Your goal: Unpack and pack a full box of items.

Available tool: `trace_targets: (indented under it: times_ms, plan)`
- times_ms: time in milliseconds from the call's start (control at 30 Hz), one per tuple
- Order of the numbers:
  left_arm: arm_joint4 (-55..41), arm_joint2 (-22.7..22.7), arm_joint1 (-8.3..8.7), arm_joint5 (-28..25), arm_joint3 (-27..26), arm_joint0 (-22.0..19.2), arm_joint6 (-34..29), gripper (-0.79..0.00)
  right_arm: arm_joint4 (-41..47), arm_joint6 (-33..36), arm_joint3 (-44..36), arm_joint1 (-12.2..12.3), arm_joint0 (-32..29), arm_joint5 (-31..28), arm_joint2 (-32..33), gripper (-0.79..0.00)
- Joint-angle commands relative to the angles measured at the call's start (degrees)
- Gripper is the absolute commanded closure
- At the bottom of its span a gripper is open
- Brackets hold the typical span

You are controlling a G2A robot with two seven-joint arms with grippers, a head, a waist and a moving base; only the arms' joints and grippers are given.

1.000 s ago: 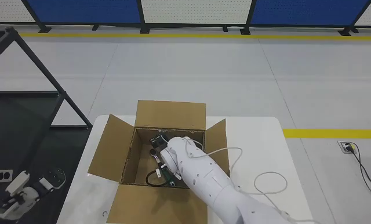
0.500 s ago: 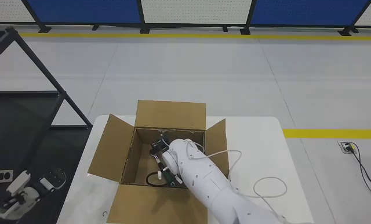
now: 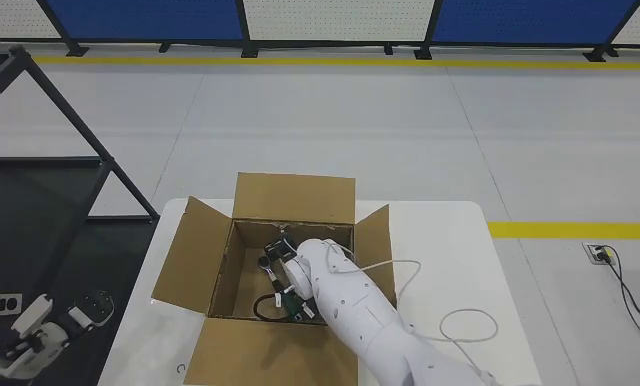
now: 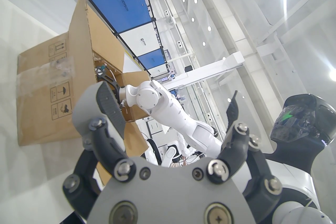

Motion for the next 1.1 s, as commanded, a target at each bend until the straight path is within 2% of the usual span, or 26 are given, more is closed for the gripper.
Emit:
trace_targets:
  times_ms: [0,433,700,933,1067]
  plan:
    - [0.14,0.17,0.02,-0.07,-0.14,0.04,-0.06,-0.785,0.06,-0.44,0.02,0.08,0.26,-0.04,0.30,0.000]
    - [1.16,2.23,0.19,0.00,-1.21,-0.40,-0.41,-0.785,-0.12,-2.87,-1.69,1.10,1.65,-6.85,2.07,0.000]
    - [1.46,3.39,0.33,0.14,-1.84,-1.06,-0.50,-0.785,-1.68,-5.62,-3.78,2.15,2.28,-7.04,2.85,0.000]
    - [1.89,4.21,0.47,0.16,-2.19,-1.51,-0.70,-0.785,-3.33,-6.40,-8.23,4.19,1.71,-8.91,3.79,0.000]
    - [2.07,4.63,0.53,0.06,-2.39,-1.53,-0.73,-0.785,-4.97,-6.00,-12.65,6.31,1.11,-6.03,4.87,0.000]
